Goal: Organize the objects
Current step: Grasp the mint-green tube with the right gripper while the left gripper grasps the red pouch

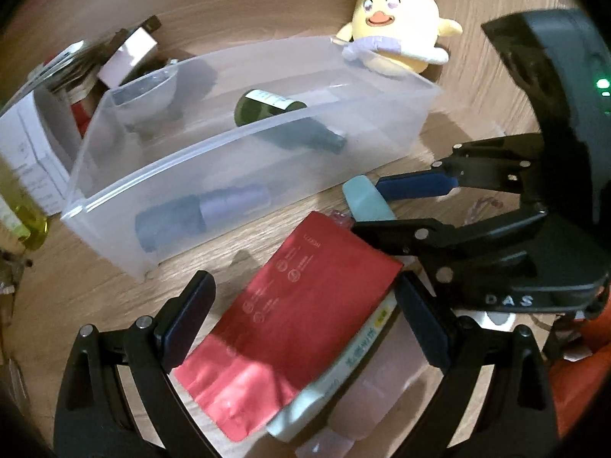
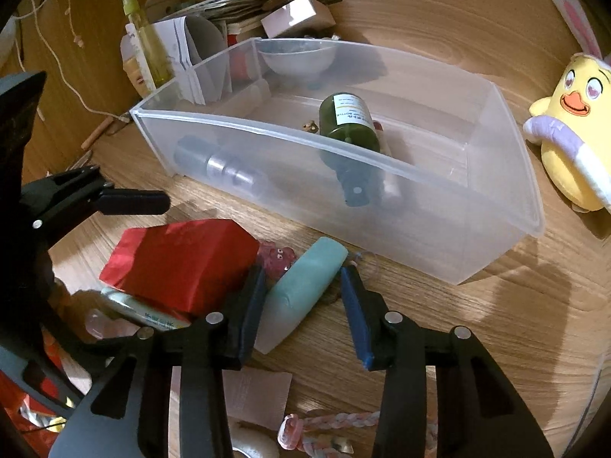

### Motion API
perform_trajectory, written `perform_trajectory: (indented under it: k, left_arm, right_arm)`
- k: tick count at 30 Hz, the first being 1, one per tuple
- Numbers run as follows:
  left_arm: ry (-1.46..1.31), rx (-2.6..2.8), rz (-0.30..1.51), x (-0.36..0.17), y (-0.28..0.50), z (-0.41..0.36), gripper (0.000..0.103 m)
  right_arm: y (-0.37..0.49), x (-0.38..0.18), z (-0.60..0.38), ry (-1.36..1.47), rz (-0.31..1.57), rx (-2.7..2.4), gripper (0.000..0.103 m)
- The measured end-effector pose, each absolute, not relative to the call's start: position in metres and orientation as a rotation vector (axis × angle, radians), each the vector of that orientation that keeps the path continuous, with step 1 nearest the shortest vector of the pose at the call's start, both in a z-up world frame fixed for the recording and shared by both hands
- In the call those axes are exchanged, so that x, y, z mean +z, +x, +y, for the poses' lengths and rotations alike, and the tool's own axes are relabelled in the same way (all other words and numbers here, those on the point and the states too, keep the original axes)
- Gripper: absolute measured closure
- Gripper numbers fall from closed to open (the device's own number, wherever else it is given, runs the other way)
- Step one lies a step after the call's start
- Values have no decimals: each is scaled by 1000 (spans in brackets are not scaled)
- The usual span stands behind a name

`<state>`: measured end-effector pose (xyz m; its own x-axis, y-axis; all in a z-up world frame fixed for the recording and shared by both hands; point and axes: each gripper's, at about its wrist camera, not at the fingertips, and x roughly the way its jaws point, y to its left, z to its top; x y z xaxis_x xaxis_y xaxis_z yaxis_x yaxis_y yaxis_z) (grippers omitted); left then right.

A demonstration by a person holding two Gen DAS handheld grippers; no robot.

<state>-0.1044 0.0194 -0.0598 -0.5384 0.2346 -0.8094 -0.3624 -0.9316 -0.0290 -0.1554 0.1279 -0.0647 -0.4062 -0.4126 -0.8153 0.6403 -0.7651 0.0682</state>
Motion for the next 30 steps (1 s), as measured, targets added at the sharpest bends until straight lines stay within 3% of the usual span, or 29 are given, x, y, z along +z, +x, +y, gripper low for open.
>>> perform_trajectory:
  k: [6, 8, 15, 26, 28, 30]
  left_arm:
    - [-1241, 2508, 175, -60, -103, 12, 8]
    - [-1227, 2525, 164, -59, -99, 7, 18]
    - [-1210, 2575, 160, -55, -86, -9, 27]
    - [-1247, 2540, 101, -57, -95, -14, 25]
    - [-1241, 2544, 88, -58, -94, -14, 28]
    - [-1212, 2560, 94, -54, -90, -13, 43]
  right_arm:
    - [-154, -67, 139, 1175, 353, -2197, 79]
    - [-154, -67, 143, 1182, 349, -2204, 80]
    - [-150, -47, 151, 1188, 357, -2230, 80]
    - [-152, -46, 153, 1193, 326, -2229, 80]
    - [-150, -45, 154, 1183, 318, -2232, 80]
    - [-148, -43, 155, 1169, 306, -2239, 80]
